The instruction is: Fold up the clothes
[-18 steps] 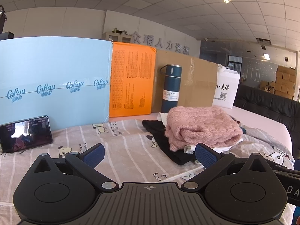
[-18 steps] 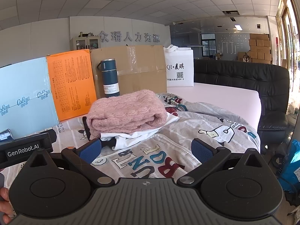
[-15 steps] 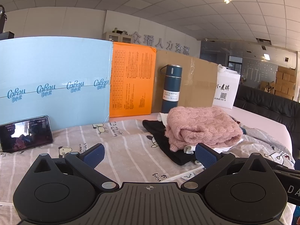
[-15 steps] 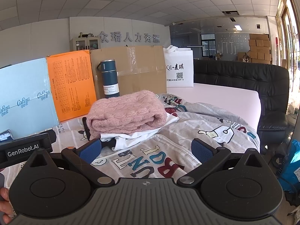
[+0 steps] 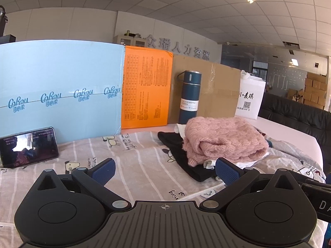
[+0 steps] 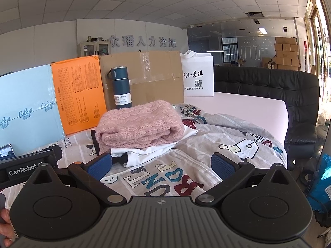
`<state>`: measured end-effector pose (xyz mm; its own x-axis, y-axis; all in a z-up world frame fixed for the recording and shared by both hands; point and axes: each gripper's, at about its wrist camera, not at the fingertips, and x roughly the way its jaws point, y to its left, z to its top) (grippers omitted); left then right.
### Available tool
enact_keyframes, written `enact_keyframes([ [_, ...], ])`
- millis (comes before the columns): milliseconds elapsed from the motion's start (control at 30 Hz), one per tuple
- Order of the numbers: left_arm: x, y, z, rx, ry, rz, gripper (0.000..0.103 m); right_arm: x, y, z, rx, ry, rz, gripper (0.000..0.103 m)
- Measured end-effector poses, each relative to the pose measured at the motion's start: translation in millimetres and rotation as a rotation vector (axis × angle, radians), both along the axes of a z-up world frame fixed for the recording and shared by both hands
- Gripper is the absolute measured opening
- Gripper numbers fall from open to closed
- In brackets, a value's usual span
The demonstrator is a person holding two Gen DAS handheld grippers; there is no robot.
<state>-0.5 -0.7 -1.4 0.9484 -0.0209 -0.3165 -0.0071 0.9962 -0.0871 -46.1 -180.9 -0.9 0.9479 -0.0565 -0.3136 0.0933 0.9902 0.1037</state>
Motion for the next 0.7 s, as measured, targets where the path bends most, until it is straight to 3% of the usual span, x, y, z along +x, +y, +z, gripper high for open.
enact_keyframes([
  [700,-1.5,0.4,-1.1,0.005,0.000,0.005,0.103,0.3,-3.4,-2.9,0.011,0.003,-0.009,0.103],
])
